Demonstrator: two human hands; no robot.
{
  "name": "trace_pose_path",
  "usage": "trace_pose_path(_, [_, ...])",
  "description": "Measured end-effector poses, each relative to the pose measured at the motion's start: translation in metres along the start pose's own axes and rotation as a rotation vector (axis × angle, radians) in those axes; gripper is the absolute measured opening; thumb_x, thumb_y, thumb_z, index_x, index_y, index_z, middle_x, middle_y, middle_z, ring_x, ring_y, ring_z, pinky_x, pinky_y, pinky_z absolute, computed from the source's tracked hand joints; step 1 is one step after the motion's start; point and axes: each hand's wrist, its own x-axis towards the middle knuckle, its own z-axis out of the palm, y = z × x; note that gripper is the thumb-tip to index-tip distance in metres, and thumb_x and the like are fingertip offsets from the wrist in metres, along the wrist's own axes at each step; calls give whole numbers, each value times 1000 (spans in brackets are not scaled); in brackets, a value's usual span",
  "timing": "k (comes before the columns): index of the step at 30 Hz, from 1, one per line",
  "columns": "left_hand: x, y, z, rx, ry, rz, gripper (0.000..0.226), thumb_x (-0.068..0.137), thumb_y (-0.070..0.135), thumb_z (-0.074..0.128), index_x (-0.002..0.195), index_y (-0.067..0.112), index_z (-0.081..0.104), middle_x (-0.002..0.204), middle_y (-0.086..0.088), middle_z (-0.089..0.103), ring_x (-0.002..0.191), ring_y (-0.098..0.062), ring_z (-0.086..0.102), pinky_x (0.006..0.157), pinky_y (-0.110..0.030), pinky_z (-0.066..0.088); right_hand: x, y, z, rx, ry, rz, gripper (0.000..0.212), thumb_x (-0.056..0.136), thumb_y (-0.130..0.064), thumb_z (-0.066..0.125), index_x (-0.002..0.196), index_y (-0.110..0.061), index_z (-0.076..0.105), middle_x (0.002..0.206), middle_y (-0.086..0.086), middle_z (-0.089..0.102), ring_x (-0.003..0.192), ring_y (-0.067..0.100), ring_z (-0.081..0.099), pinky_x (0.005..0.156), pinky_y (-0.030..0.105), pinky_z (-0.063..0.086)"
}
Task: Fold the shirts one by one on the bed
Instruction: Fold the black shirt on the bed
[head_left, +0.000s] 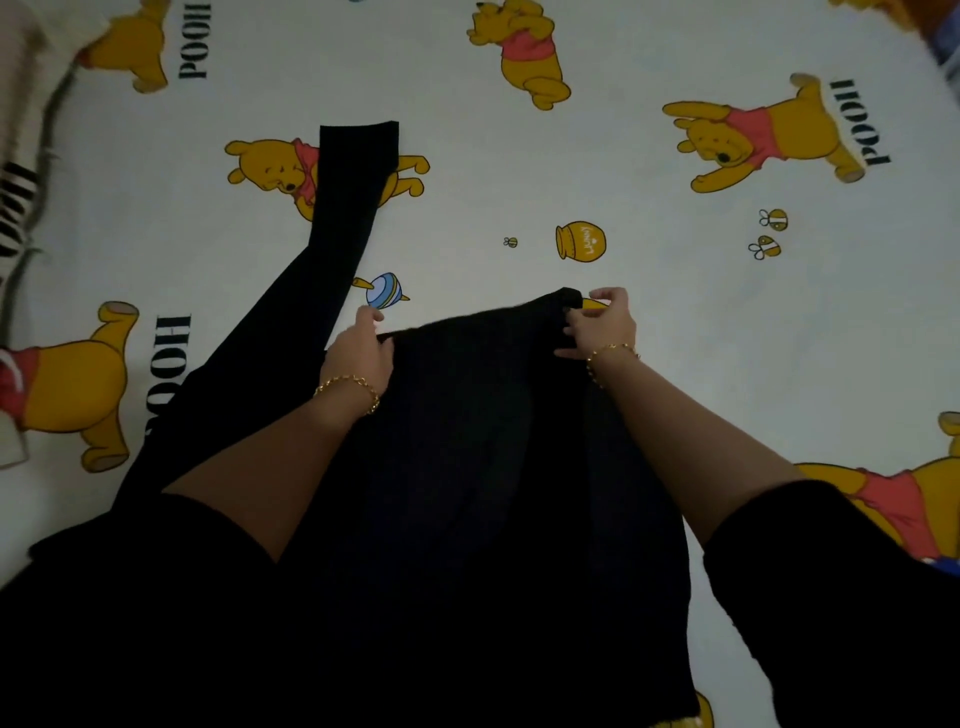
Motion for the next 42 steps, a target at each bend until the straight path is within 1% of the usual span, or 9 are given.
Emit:
trace_pose_path(3, [-15, 1, 2, -24, -70, 2, 34, 93, 17, 55, 125, 12, 44, 82, -10, 65, 81, -25, 62, 77, -38, 51, -9, 16, -16, -207, 25, -52, 21, 87, -14, 62, 102, -18, 49, 92, 6, 61, 80, 23, 63, 72, 39, 57])
trace_pose_path(7, [-64, 9, 14, -31, -166, 46, 29, 92, 17, 57, 120, 14, 49, 75, -4, 63, 70, -18, 61, 71, -36, 53, -50, 61, -56, -433, 42, -60, 18, 89, -13, 59, 107, -10, 58, 98, 8, 63, 88, 23, 59, 74, 24, 42])
trace_pose_path(12, [-148, 12, 39, -32, -309, 38, 17, 92, 21, 58, 108, 20, 54, 74, 0, 65, 68, -13, 62, 70, -34, 55, -117, 137, -103, -595, 24, 50, 28, 87, -21, 64, 109, -6, 57, 112, 15, 61, 105, 30, 58, 88, 33, 44])
trace_pose_path(21, [-285, 0, 75, -23, -459, 48, 19, 86, 37, 64, 92, 20, 55, 72, 2, 62, 62, -9, 56, 64, -29, 51, -224, 223, -142, -675, 106, 52, 37, 85, -26, 67, 110, -9, 47, 111, 12, 51, 103, 30, 54, 82, 44, 51])
trace_pose_path(26, [-336, -16, 89, 461, -560, 381, 58, 74, 68, 59, 107, 22, 47, 102, 3, 57, 88, -14, 54, 69, -29, 46, -249, 249, -159, -708, -24, 66, 22, 93, -28, 56, 98, -7, 53, 97, 12, 61, 76, 20, 50, 64, 28, 39])
trace_pose_path(29, [-354, -22, 100, 628, -517, 498, 48, 89, 52, 47, 123, 19, 43, 116, -1, 53, 102, -20, 54, 74, -31, 46, -254, 254, -169, -736, 20, 48, 22, 94, -30, 54, 86, -10, 53, 87, 11, 61, 78, 25, 56, 62, 28, 38])
trace_pose_path(33, [-377, -10, 110, 656, -405, 628, 27, 97, 28, 37, 118, 16, 48, 107, -3, 59, 92, -21, 57, 66, -31, 47, -259, 258, -185, -719, 138, 43, 20, 94, -27, 56, 90, -8, 55, 88, 12, 62, 76, 25, 55, 62, 29, 39])
trace_pose_path(38, [-393, -15, 109, 626, -460, 565, 36, 94, 35, 41, 125, 17, 40, 115, -3, 54, 99, -20, 54, 69, -31, 43, -265, 274, -194, -732, -17, 110, 31, 93, -32, 56, 107, -5, 62, 103, 14, 66, 97, 30, 61, 69, 27, 40])
trace_pose_path(42, [-398, -29, 107, 672, -470, 476, 33, 91, 21, 41, 123, 16, 41, 116, -3, 52, 98, -20, 54, 71, -31, 45, -269, 280, -198, -741, -34, 126, 26, 93, -25, 56, 105, -4, 66, 102, 16, 67, 96, 31, 61, 69, 27, 41])
